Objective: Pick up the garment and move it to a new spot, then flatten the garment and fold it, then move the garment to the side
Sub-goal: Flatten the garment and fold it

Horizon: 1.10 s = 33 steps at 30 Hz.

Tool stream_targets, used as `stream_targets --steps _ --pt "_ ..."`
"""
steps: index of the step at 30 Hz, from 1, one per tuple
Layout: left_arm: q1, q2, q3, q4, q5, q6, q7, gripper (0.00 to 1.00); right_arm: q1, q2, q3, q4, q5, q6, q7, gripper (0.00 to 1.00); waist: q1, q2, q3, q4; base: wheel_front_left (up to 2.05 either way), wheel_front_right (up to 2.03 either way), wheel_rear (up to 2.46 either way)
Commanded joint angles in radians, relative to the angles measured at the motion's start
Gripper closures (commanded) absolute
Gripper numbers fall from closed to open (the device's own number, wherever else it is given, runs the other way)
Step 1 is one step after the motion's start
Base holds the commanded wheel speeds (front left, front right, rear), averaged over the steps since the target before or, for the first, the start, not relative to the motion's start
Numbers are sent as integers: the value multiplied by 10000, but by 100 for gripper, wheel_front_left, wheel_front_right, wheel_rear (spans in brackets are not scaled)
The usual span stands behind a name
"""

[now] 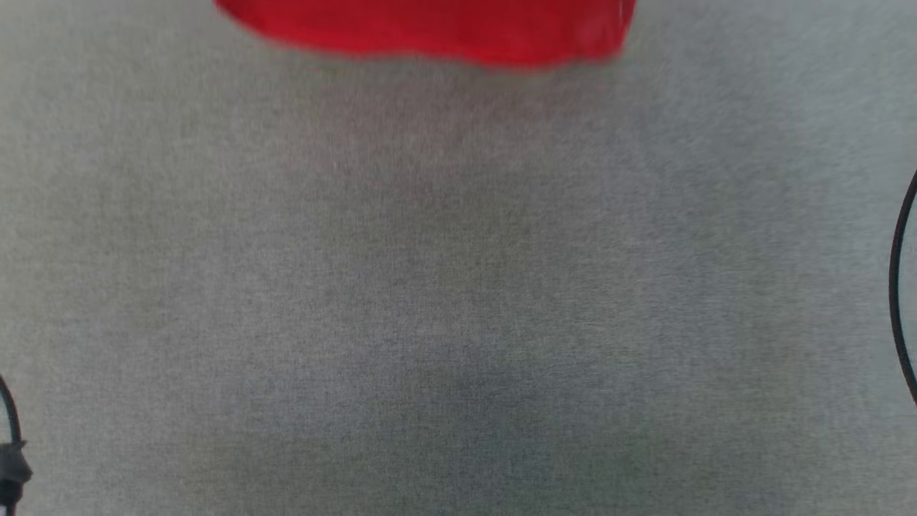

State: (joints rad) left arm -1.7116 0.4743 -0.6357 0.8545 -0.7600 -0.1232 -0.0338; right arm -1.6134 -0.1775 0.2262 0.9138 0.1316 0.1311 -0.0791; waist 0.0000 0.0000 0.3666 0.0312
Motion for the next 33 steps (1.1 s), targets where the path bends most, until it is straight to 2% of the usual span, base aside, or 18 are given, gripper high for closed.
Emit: stream_targets --steps 1,4,8,14,17,21,26,31,33 --pt "-311 2 -24 143 169 -38 -592 100 -337 98 -169 237 -460 -7 -547 100 0 0 442 145 0 0 0" --pt "-441 -88 -89 380 258 -68 -1605 100 -669 184 -479 684 -1345 -7 -1282 100 0 0 694 243 0 0 0" --pt "-31 -176 -541 523 276 -70 -2104 100 -609 399 -838 1480 -2052 -7 -1493 100 0 0 880 414 0 0 0" --pt "907 -103 -1161 731 -233 -66 -2251 100 -89 589 -974 2549 -2181 -7 -1353 100 0 0 828 499 0 0 0" --pt "1624 -49 -1659 897 -577 -66 -2094 100 359 727 -1008 3087 -1842 -7 -1219 100 0 0 678 541 0 0 0" --pt "2570 85 -2299 717 -1433 -67 -1349 100 1120 912 -785 3427 -1176 -7 -845 100 0 0 377 570 0 0 0" --pt "3845 472 -3001 -24 -2784 -68 238 100 2192 1049 -187 3512 7 -7 -323 100 0 0 -83 610 0 0 0" --pt "5109 1223 -3573 -1284 -3962 -68 1539 100 3521 1112 1063 2761 1270 -7 446 100 0 0 -527 591 0 0 0" --pt "5623 1579 -3666 -1875 -4399 -69 1809 100 4165 862 1644 2080 1968 -9 849 100 0 0 -693 582 0 0 0"
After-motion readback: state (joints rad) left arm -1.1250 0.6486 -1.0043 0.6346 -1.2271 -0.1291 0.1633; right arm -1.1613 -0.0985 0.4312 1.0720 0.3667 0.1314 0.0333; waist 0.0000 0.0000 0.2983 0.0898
